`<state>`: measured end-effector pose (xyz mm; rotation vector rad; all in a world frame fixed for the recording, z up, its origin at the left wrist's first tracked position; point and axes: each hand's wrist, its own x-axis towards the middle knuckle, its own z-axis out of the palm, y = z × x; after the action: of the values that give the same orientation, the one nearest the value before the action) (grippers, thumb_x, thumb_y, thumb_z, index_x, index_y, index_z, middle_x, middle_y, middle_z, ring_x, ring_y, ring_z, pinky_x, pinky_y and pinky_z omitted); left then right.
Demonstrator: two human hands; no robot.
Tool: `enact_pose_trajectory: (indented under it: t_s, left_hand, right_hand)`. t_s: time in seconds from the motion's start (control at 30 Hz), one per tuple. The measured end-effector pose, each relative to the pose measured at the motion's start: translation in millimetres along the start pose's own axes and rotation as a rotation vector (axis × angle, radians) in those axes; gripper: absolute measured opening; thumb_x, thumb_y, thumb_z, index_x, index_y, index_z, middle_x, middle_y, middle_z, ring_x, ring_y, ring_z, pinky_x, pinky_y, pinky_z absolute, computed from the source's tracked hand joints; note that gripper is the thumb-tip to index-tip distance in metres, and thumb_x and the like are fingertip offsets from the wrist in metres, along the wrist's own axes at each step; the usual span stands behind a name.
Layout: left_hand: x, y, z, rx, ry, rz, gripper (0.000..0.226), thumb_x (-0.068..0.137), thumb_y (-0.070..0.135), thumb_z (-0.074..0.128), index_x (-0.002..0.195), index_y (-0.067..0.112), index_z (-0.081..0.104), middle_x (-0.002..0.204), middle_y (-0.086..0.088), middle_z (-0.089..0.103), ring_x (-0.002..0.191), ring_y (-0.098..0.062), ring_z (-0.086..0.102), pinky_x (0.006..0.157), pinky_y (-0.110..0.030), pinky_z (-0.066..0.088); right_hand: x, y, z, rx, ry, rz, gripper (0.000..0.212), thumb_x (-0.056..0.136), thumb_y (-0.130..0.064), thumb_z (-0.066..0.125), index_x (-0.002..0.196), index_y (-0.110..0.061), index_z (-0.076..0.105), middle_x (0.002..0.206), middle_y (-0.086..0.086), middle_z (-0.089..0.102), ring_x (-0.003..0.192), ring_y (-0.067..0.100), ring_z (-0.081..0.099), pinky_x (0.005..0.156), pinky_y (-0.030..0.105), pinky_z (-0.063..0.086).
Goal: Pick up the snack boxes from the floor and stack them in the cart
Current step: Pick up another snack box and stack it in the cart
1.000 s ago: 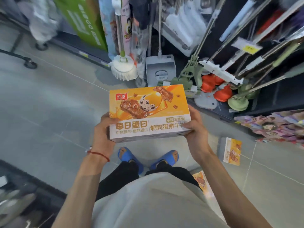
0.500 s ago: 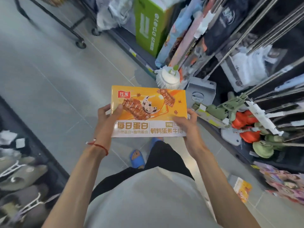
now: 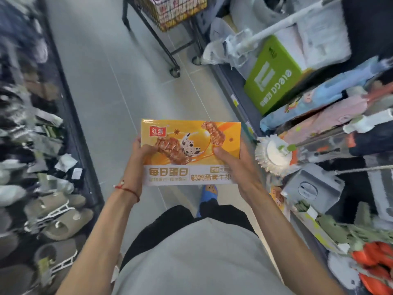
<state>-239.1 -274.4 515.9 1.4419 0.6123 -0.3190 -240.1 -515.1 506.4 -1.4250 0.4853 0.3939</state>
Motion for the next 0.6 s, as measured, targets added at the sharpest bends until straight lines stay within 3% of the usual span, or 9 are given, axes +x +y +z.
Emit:
enact_pose_trajectory:
  t_s: [0.17, 0.33, 0.47, 0.6]
  left_hand:
    - [52, 34, -24, -0.125, 0.073, -0.024, 0.065, 0.077, 0.037, 0.062, 0.138, 0.019, 0.050, 0.123, -0.011, 0.069, 0.096, -0.028, 0.072, 0.071, -0.039, 0.059]
    - [123, 74, -64, -0.248, 0.128, -0.047, 0.071, 0.080, 0.049, 0.067, 0.141, 0.017, 0.050, 0.121, -0.010, 0.072, 0.103, -0.033, 0.072, 0.077, -0.042, 0.060]
    - [193, 119, -103, -0.262, 0.109, -0.046, 0.073, 0.082, 0.055, 0.065, 0.141, 0.015, 0.049, 0.119, -0.010, 0.073, 0.100, -0.032, 0.073, 0.074, -0.039, 0.060]
    - [253, 175, -146, -0.244, 0.081, -0.003, 0.054, 0.095, 0.050, 0.057, 0.136, 0.017, 0.050, 0.113, -0.004, 0.075, 0.093, -0.025, 0.075, 0.068, -0.032, 0.060]
  right_hand:
    - [75, -49, 45, -0.051, -0.131, 0.015, 0.049, 0.093, -0.018, 0.076, 0.138, -0.023, 0.057, 0.112, -0.006, 0.079, 0.095, 0.011, 0.077, 0.070, 0.020, 0.059]
    - [154, -90, 113, -0.105, -0.213, 0.023, 0.050, 0.093, -0.023, 0.075, 0.139, -0.026, 0.055, 0.118, -0.005, 0.077, 0.101, 0.013, 0.076, 0.078, 0.024, 0.059]
    - [216, -119, 178, -0.113, -0.170, 0.034, 0.043, 0.094, -0.027, 0.074, 0.134, -0.024, 0.059, 0.117, -0.002, 0.077, 0.104, 0.016, 0.076, 0.088, 0.035, 0.060]
    - [264, -150, 241, -0.070, -0.133, 0.074, 0.038, 0.096, -0.030, 0.071, 0.132, -0.019, 0.062, 0.110, -0.001, 0.080, 0.093, 0.012, 0.078, 0.073, 0.023, 0.059]
